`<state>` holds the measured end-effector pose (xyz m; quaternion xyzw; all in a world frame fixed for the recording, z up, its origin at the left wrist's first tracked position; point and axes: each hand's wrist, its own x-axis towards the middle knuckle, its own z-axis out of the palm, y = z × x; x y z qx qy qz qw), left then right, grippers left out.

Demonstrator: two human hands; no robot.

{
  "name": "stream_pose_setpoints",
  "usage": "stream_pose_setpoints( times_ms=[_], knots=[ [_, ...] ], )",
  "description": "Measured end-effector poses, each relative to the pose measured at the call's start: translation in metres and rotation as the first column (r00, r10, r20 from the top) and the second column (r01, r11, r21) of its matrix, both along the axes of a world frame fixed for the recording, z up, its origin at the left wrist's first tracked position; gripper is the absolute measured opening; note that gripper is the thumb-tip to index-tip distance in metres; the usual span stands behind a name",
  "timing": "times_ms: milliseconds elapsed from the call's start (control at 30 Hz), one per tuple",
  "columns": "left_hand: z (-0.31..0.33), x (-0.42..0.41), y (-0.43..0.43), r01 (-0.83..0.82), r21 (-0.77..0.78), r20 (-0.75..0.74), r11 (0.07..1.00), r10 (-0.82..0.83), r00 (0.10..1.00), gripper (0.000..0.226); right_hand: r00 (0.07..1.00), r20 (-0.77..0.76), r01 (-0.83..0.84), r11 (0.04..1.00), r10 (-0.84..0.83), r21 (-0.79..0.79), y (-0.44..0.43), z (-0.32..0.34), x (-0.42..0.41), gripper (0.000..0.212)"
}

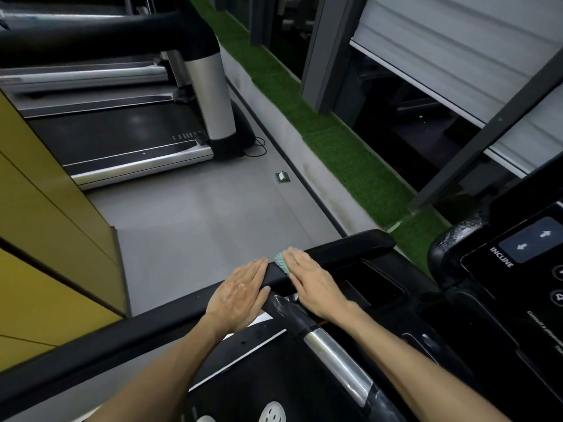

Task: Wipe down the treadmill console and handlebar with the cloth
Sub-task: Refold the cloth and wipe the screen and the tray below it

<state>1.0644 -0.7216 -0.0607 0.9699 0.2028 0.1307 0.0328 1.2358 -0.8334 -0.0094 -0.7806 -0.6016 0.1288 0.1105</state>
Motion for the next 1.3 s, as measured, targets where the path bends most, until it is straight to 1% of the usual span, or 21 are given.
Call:
stream_pose_setpoints(
  times_ms=[67,133,167,233,333,400,433,467,533,600,667,733,833,900,1000,1067,1133,1167,1200,1267,1300],
  knots=[
    [0.0,-0.002,0.0,-0.004,0.006,-0.005,1.0,0.004,1.0,0.058,1.0,0.011,-0.028,0.997,0.029,-0.066,0.001,0.005,0.011,0.051],
    [0.0,-0.002,0.001,-0.006,-0.004,-0.014,1.0,0.006,1.0,0.058,0.999,0.048,0.008,0.992,-0.002,-0.126,-0.006,0.007,0.032,0.059],
    [0.0,-0.003,0.001,-0.003,-0.015,-0.017,1.0,0.003,1.0,0.058,0.996,0.068,0.071,0.989,-0.062,-0.129,-0.01,0.008,0.046,0.063],
    [0.001,-0.003,0.0,0.003,-0.021,-0.021,1.0,-0.003,1.0,0.058,0.964,0.101,0.255,0.961,-0.245,-0.103,-0.023,0.006,0.079,0.063],
    [0.003,-0.002,0.0,0.0,-0.001,-0.016,1.0,0.0,1.0,0.057,0.862,0.153,0.501,0.857,-0.482,-0.119,-0.036,0.008,0.127,0.051],
    [0.004,-0.002,-0.001,0.0,-0.001,-0.018,1.0,0.0,1.0,0.057,0.802,0.175,0.594,0.792,-0.571,-0.141,-0.039,0.014,0.139,0.043],
    [0.005,-0.002,-0.001,0.002,-0.005,-0.02,1.0,-0.002,1.0,0.057,0.792,0.182,0.607,0.783,-0.583,-0.137,-0.038,0.016,0.137,0.039],
    [0.005,-0.002,-0.001,0.006,-0.012,-0.021,1.0,-0.006,1.0,0.057,0.798,0.178,0.599,0.791,-0.576,-0.123,-0.035,0.017,0.13,0.036],
    [0.005,-0.002,-0.001,0.0,-0.014,-0.02,1.0,0.0,1.0,0.057,0.849,0.136,0.522,0.851,-0.511,-0.063,-0.031,0.018,0.105,0.037],
    [0.004,-0.001,-0.002,-0.001,-0.026,-0.017,1.0,0.0,1.0,0.057,0.931,0.059,0.363,0.931,-0.361,-0.027,-0.025,0.014,0.067,0.042],
    [0.002,0.0,-0.002,0.003,-0.035,-0.023,0.999,-0.003,1.0,0.057,0.986,0.008,0.169,0.985,-0.169,-0.038,-0.017,0.009,0.028,0.048],
    [0.001,0.0,-0.001,0.0,-0.041,-0.028,0.999,-0.001,1.0,0.058,0.997,-0.014,0.069,0.996,-0.07,-0.062,-0.011,0.006,0.008,0.05],
    [0.001,-0.001,0.0,0.008,-0.054,-0.026,0.998,-0.01,1.0,0.058,0.998,-0.014,0.051,0.992,-0.053,-0.116,-0.008,0.012,0.022,0.052],
    [0.001,-0.001,0.001,0.013,-0.067,-0.014,0.998,-0.014,1.0,0.059,0.992,0.042,0.125,0.985,-0.121,-0.12,-0.011,0.016,0.045,0.06],
    [0.0,-0.001,0.001,0.012,-0.067,-0.009,0.998,-0.013,1.0,0.059,0.927,0.098,0.373,0.922,-0.363,-0.106,-0.017,0.017,0.093,0.059],
    [-0.001,-0.001,0.002,0.022,-0.074,-0.006,0.997,-0.022,1.0,0.059,0.85,0.116,0.527,0.838,-0.514,-0.141,-0.022,0.016,0.13,0.051],
    [0.0,0.0,0.002,0.027,-0.079,-0.001,0.996,-0.027,1.0,0.059,0.753,0.117,0.657,0.73,-0.647,-0.188,-0.025,0.013,0.156,0.043],
    [0.0,0.0,0.002,0.027,-0.081,-0.001,0.996,-0.027,1.0,0.059,0.714,0.116,0.697,0.688,-0.69,-0.2,-0.024,0.011,0.162,0.041],
    [0.0,0.0,0.002,0.025,-0.081,-0.003,0.996,-0.025,1.0,0.058,0.693,0.108,0.718,0.667,-0.713,-0.199,-0.023,0.008,0.165,0.04],
    [0.0,0.0,0.002,0.024,-0.078,-0.008,0.997,-0.024,1.0,0.058,0.691,0.093,0.722,0.675,-0.717,-0.151,-0.02,0.005,0.161,0.038],
    [0.0,0.0,0.003,0.024,-0.073,-0.009,0.997,-0.024,1.0,0.058,0.708,0.087,0.706,0.698,-0.701,-0.121,-0.02,0.005,0.155,0.036]
  ],
)
